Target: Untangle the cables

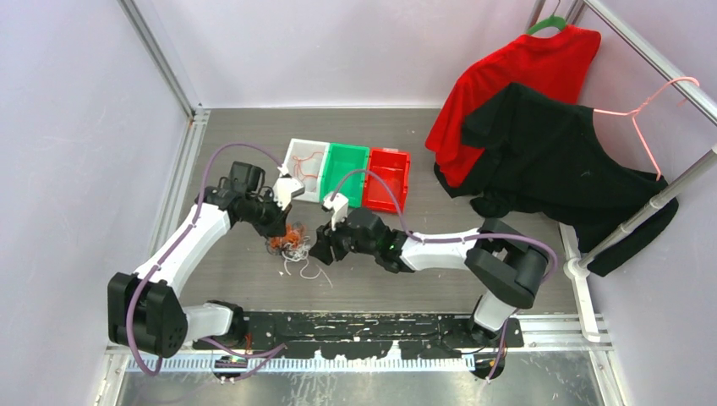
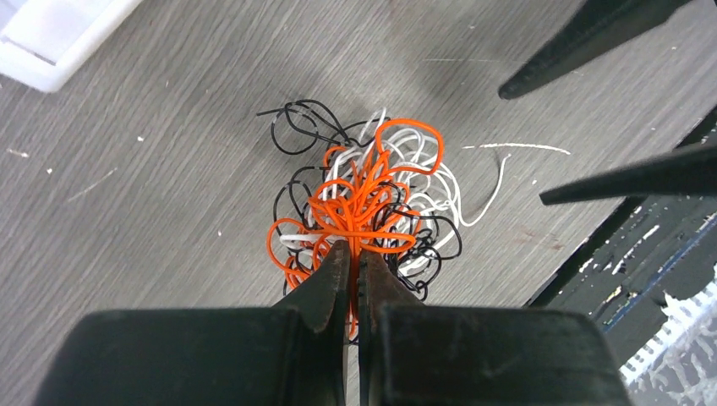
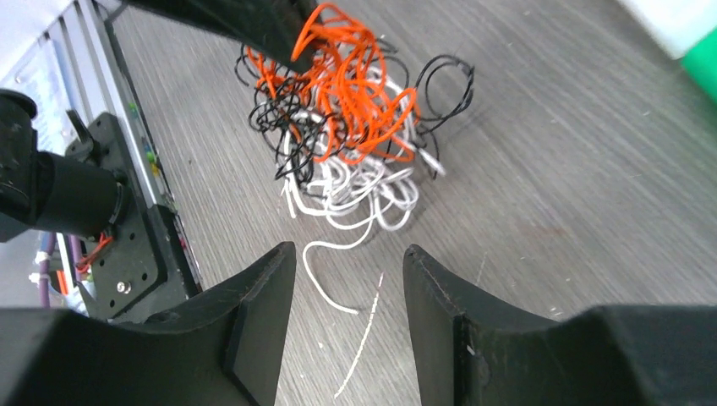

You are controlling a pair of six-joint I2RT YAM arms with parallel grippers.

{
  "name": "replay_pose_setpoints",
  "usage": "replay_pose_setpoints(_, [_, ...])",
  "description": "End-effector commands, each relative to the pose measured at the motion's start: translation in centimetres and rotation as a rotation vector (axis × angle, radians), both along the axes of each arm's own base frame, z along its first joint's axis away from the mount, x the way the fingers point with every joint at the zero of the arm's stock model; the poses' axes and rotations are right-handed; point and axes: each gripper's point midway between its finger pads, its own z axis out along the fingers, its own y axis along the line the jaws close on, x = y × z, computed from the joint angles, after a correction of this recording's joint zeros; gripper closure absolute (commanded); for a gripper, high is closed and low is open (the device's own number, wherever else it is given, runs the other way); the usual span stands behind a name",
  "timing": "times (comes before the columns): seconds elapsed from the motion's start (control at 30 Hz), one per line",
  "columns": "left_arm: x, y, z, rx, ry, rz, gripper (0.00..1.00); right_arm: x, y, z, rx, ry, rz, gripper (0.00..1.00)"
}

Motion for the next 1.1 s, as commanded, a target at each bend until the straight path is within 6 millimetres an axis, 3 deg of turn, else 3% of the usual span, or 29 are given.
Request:
replay_pose_setpoints(0.0, [1.5, 0.4, 0.2, 0.005, -0.059, 0.087, 1.00, 0.0, 1.8, 0.2, -0.009, -0.063, 0.015, 0.46])
replay_pose_setpoints(0.4, [1.2, 0.9, -0.2, 0.030, -0.055, 0.108, 1.00, 0.5, 5.0, -2.8, -0.105, -0.060, 0.022, 0.49])
replay_pose_setpoints(0.53, [1.1, 0.9, -0.3, 0.030, -0.041, 0.109, 1.00, 1.0, 4.9, -4.6, -0.200, -0.098, -0.008, 0.50])
replay_pose_setpoints(0.83, [0.9, 0.5, 0.4, 0.013, -0.018, 0.101, 1.00, 1.7, 4.4, -5.9, -0.317, -0.184, -0.054, 0.55])
replay_pose_setpoints(1.07, [1.2, 1.0, 0.4, 0.038, -0.035, 0.104, 1.00, 1.4, 3.5, -6.2, -0.325, -0.197, -0.067, 0.75])
